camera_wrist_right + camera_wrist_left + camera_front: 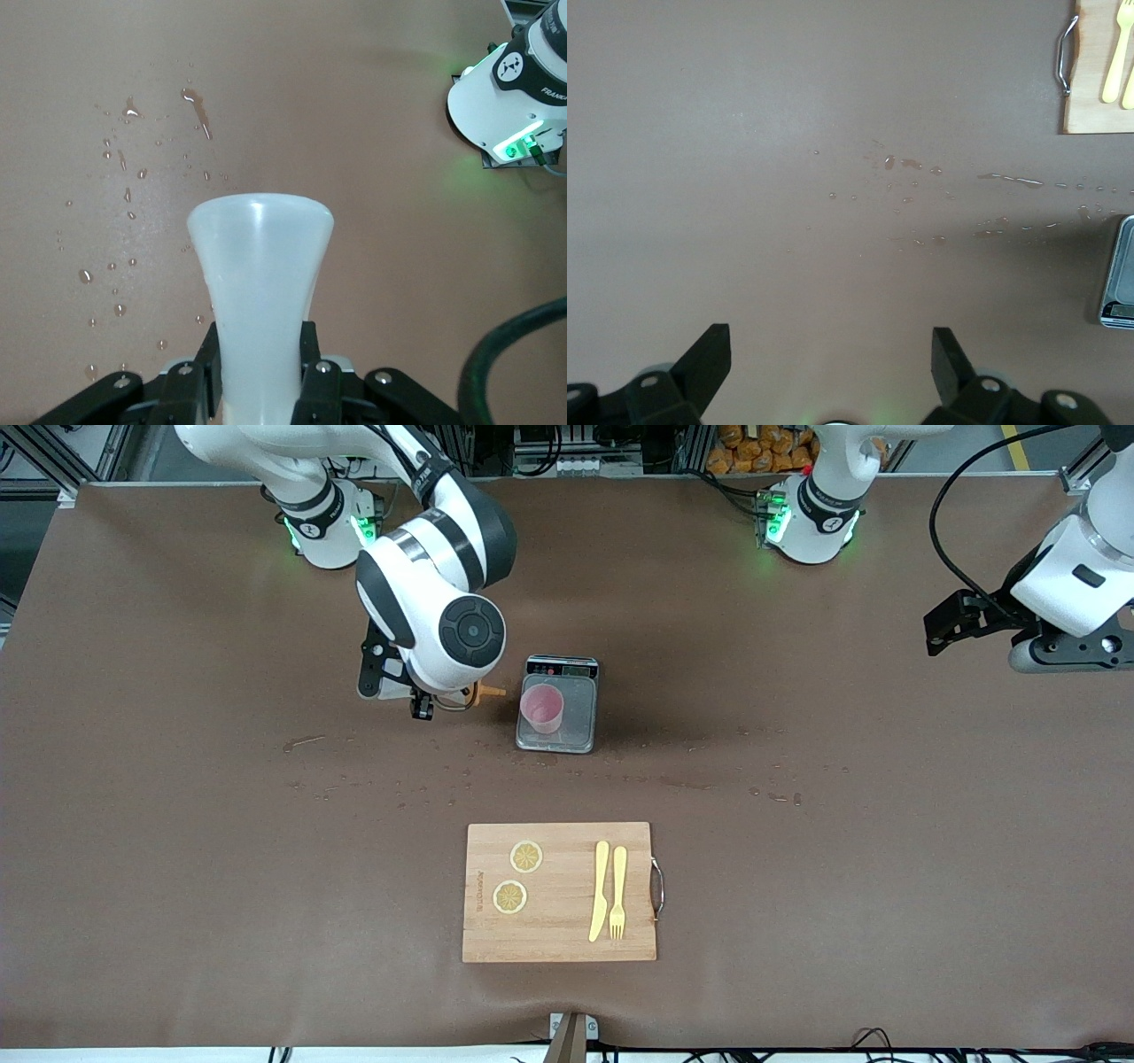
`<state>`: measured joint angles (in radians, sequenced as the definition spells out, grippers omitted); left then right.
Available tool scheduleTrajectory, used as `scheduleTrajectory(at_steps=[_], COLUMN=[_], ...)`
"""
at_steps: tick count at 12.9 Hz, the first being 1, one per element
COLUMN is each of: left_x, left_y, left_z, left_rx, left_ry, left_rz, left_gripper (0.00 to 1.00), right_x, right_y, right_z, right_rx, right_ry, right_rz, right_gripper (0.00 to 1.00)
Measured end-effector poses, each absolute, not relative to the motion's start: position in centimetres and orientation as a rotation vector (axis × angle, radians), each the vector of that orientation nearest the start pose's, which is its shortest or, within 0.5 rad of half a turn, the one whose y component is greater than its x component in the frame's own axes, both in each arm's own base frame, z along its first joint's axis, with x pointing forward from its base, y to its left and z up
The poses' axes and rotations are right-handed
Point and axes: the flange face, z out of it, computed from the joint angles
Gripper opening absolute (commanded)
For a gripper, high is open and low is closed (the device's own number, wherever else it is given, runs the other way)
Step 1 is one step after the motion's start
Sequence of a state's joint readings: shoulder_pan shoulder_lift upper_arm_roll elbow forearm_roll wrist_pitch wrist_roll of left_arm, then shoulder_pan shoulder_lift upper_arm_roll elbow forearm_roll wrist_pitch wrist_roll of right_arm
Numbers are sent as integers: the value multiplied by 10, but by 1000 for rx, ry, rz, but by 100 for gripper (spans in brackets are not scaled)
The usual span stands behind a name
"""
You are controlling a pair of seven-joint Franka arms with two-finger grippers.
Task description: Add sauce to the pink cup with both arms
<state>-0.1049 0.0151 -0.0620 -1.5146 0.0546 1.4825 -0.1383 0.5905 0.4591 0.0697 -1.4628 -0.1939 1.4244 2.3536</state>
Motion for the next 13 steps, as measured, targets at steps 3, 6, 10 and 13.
scheduleTrajectory(at_steps=[3, 6, 10, 13], left_x=[543, 540, 539, 539], left_y=[-85, -82, -77, -76], left_z=[636, 646, 649, 649], left_rx=[-3081, -3084, -3087, -3088], left_ry=[39, 29, 16, 12], left_rz=[55, 28, 27, 28], left_gripper=[100, 100, 100, 100], right_x=[508, 506, 507, 503], right_y=[380, 391, 392, 397], right_z=[365, 353, 352, 351], right_rx=[1738, 1718, 1715, 1724], right_ry=[-1919, -1894, -1886, -1876], right_rz=[252, 270, 281, 288], right_gripper=[26, 25, 8, 0])
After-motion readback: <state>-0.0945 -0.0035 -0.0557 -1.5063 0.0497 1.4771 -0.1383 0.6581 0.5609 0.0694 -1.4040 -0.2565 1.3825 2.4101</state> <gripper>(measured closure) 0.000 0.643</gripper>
